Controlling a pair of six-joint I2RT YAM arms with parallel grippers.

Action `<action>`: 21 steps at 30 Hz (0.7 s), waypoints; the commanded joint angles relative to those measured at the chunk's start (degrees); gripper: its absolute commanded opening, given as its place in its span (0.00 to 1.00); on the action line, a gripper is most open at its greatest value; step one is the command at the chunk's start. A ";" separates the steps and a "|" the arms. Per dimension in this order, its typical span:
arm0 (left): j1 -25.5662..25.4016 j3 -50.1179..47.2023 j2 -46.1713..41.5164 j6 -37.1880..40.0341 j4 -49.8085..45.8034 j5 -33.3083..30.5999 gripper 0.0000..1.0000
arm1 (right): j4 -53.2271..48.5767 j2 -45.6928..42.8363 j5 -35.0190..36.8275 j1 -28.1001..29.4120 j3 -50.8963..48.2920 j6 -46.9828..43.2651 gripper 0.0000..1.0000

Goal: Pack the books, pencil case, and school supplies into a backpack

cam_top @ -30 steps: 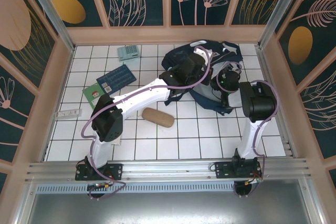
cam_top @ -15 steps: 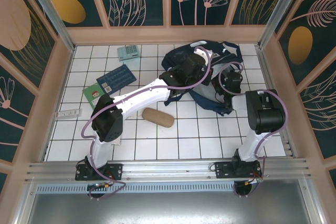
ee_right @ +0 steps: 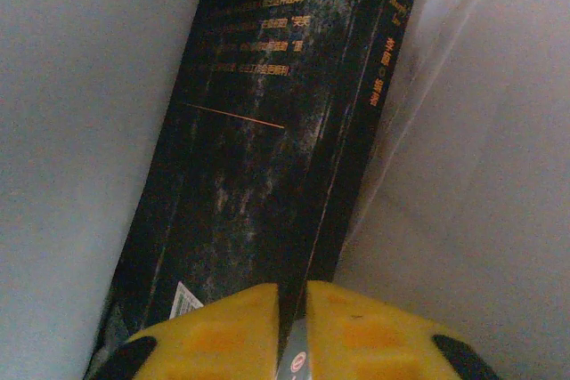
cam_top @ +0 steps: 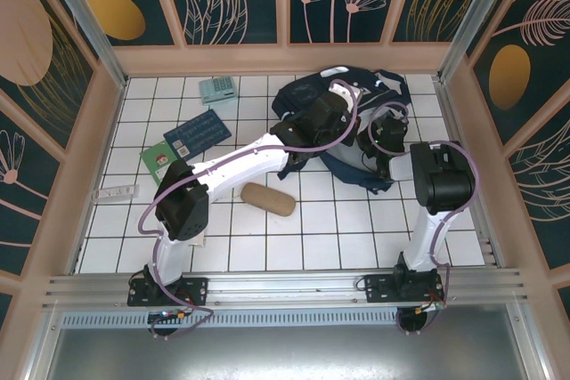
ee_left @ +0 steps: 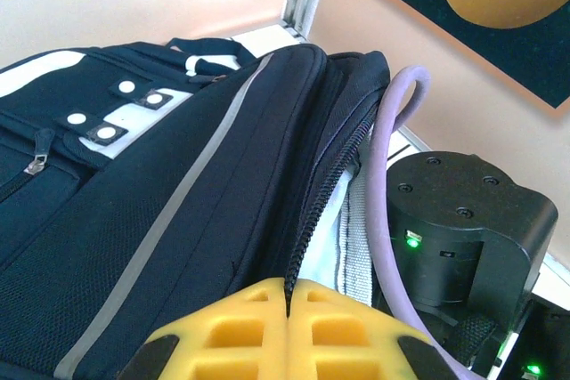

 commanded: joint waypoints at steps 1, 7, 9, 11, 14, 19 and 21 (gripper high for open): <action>-0.62 -0.35 -3.22 1.31 4.28 -1.31 0.00 | -1.77 -3.27 0.71 0.05 -0.69 -2.65 0.22; -0.33 -1.01 -2.63 1.93 4.19 -4.73 0.00 | -8.98 -12.77 2.66 -0.50 -6.94 -6.64 0.26; -0.18 -2.10 -3.08 2.14 4.64 -5.76 0.00 | -10.80 -16.01 3.15 -0.79 -9.73 -7.90 0.30; 0.31 -3.56 -3.57 2.05 5.18 -6.62 0.00 | -12.52 -20.58 4.44 -0.75 -12.80 -8.75 0.35; 1.46 -5.40 -4.01 0.59 5.77 -6.32 0.00 | -15.17 -28.16 5.51 -0.83 -17.18 -9.87 0.38; 2.88 -8.37 -5.26 -2.40 6.91 -3.30 0.06 | -24.51 -45.73 10.11 0.24 -22.40 -12.06 0.42; 2.87 -9.98 -6.63 -2.74 7.65 -2.81 0.32 | -29.40 -53.01 12.48 0.78 -22.94 -13.51 0.43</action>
